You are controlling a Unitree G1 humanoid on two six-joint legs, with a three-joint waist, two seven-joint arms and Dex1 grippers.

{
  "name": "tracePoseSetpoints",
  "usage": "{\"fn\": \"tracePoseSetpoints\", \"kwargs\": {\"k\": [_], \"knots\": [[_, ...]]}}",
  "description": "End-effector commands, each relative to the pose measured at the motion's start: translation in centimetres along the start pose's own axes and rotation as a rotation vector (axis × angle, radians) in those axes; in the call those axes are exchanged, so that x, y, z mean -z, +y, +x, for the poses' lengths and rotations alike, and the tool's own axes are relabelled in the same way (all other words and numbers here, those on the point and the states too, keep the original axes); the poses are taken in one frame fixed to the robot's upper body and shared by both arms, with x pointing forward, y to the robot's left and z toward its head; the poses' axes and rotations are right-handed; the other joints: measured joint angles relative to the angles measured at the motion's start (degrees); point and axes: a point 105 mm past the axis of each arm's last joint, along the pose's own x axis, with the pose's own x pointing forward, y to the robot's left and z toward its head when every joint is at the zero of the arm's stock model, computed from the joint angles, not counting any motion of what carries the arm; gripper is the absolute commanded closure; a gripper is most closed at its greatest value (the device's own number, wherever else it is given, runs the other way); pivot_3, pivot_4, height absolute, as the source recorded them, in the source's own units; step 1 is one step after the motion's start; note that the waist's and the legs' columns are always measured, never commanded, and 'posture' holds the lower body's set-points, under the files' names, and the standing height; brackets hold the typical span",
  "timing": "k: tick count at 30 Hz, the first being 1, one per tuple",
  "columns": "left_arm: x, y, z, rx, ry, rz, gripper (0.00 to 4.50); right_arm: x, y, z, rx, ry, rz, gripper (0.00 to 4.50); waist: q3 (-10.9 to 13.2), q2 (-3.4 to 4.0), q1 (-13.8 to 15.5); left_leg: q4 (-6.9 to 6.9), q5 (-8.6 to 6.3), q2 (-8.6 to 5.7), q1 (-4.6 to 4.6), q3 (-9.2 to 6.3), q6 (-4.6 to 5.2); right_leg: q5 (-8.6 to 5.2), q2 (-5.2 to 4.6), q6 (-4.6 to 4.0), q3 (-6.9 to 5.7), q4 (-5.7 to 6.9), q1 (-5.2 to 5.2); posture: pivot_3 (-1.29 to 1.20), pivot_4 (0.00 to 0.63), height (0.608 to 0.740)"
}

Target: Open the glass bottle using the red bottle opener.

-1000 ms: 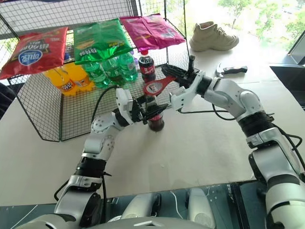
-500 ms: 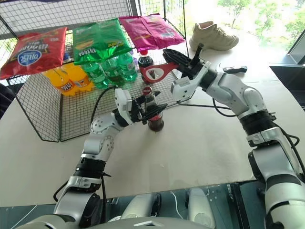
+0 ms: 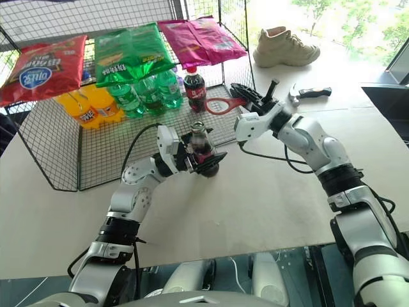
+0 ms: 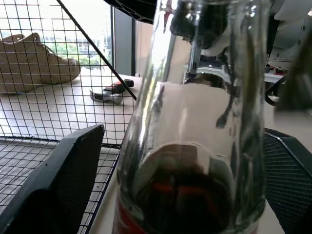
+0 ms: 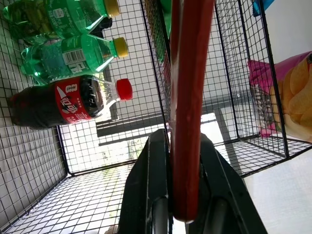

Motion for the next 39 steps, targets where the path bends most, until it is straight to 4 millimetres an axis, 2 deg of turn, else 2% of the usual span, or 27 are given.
{"fn": "tracePoseSetpoints", "kwargs": {"k": [1, 8, 16, 18, 22, 24, 32, 36, 39], "knots": [[-1.0, 0.0, 0.1, 0.004, -0.029, 0.036, 0.05, 0.0, -2.0, -0.1, 0.076, 0.002, 0.004, 4.50, 0.00, 0.00, 0.00, -0.02, 0.00, 0.00, 0.00, 0.00, 0.00, 0.00, -0.01, 0.00, 0.01, -0.01, -0.01, 0.00, 0.150, 0.740], [-0.8, -0.2, -0.4, 0.012, -0.014, 0.039, 0.05, 0.3, -1.8, -0.4, 0.079, 0.026, 0.030, 4.50, 0.00, 0.00, 0.00, -0.12, 0.00, 0.00, -0.02, 0.02, 0.00, 0.00, -0.01, 0.00, 0.01, -0.04, -0.09, 0.00, 0.150, 0.740], [-0.9, -1.2, -1.3, 0.029, 0.007, 0.031, 0.05, 0.5, -0.7, -1.4, 0.073, 0.072, 0.117, 4.50, 0.00, 0.00, 0.00, -0.15, 0.00, 0.01, -0.02, 0.05, 0.00, 0.00, -0.01, 0.00, 0.05, -0.04, -0.11, 0.00, 0.150, 0.740], [-0.9, -1.4, -1.6, 0.030, 0.016, 0.031, 0.05, 0.7, 0.1, -1.9, 0.069, 0.104, 0.205, 4.50, 0.00, 0.00, 0.00, -0.15, 0.00, 0.02, -0.02, 0.04, 0.00, 0.00, -0.01, 0.00, 0.04, -0.03, -0.11, 0.00, 0.150, 0.740], [-0.5, -1.7, -2.6, 0.019, 0.055, 0.035, 0.05, 1.4, 2.5, -3.3, 0.038, 0.207, 0.502, 4.50, 0.00, 0.00, 0.03, -0.15, 0.00, 0.05, -0.03, 0.03, 0.00, 0.00, -0.02, 0.00, 0.05, -0.04, -0.10, 0.00, 0.150, 0.740], [-0.2, -1.9, -3.2, 0.022, 0.081, 0.035, 0.05, 1.2, 3.5, -4.0, 0.007, 0.225, 0.595, 4.50, 0.02, 0.04, 0.05, -0.15, 0.00, 0.04, -0.02, 0.04, 0.01, 0.00, -0.04, 0.00, 0.05, -0.04, -0.10, 0.00, 0.150, 0.740], [0.2, -2.2, -5.5, -0.011, 0.139, 0.020, 0.05, -1.2, 6.7, -6.1, -0.068, 0.300, 1.186, 4.50, 0.03, 0.07, 0.08, -0.24, -0.02, 0.09, 0.00, 0.02, 0.03, -0.01, -0.04, -0.01, 0.05, -0.04, -0.12, 0.00, 0.150, 0.740], [0.4, -2.0, -6.1, -0.038, 0.155, 0.022, 0.05, -1.3, 7.2, -6.7, -0.079, 0.361, 1.301, 4.50, 0.03, 0.08, 0.29, -0.24, -0.13, 0.05, 0.00, -0.01, 0.23, 0.00, -0.08, -0.01, -0.02, -0.03, -0.11, 0.00, 0.150, 0.740], [0.2, -1.6, -5.8, -0.060, 0.139, 0.029, 0.05, -1.6, 6.7, -6.1, -0.071, 0.351, 1.309, 4.50, 0.03, 0.08, 0.28, -0.24, -0.13, 0.04, 0.00, -0.05, 0.22, 0.00, -0.08, -0.01, -0.07, -0.01, -0.10, 0.00, 0.150, 0.740]]}}
